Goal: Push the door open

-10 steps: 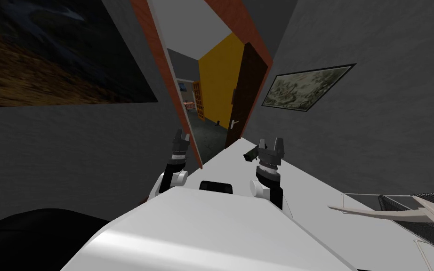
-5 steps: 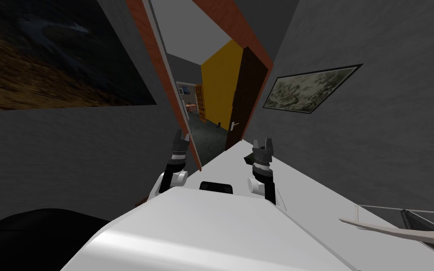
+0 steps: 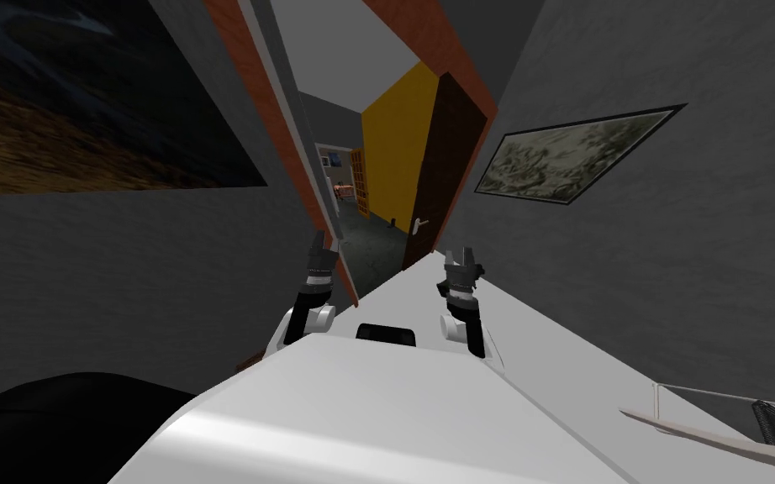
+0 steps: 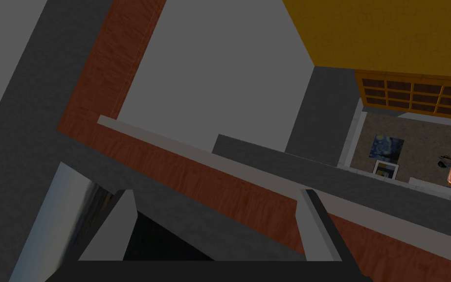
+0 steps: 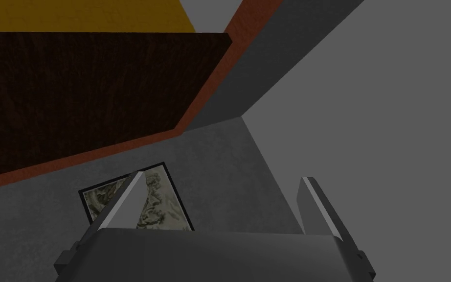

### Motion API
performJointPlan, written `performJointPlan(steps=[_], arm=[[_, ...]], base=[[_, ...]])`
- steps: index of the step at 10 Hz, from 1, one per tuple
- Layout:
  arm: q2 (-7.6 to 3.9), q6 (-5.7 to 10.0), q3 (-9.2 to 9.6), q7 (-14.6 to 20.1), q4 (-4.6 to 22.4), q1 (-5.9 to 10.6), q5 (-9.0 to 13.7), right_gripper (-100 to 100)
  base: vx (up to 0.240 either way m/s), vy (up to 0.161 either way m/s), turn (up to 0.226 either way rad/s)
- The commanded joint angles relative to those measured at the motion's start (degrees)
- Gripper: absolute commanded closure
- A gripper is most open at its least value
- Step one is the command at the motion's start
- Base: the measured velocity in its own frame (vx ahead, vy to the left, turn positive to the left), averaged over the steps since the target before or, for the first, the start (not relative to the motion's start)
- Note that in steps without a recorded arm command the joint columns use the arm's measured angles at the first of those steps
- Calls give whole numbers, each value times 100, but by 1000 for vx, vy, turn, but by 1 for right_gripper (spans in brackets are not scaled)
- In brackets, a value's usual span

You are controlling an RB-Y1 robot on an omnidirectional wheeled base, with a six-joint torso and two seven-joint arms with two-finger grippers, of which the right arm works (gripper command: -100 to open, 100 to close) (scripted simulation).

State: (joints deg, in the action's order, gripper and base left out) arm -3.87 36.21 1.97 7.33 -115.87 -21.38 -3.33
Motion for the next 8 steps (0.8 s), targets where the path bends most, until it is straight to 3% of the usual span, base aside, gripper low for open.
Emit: performJointPlan(steps=[1, 7, 8], arm=[[-46, 27, 22, 98, 208, 101, -69, -100], [-279, 105, 40, 510, 1084, 590, -317, -100], [-279, 105, 40, 510, 1090, 590, -317, -100]], base=[[86, -65, 54], [89, -81, 65], [67, -43, 25]])
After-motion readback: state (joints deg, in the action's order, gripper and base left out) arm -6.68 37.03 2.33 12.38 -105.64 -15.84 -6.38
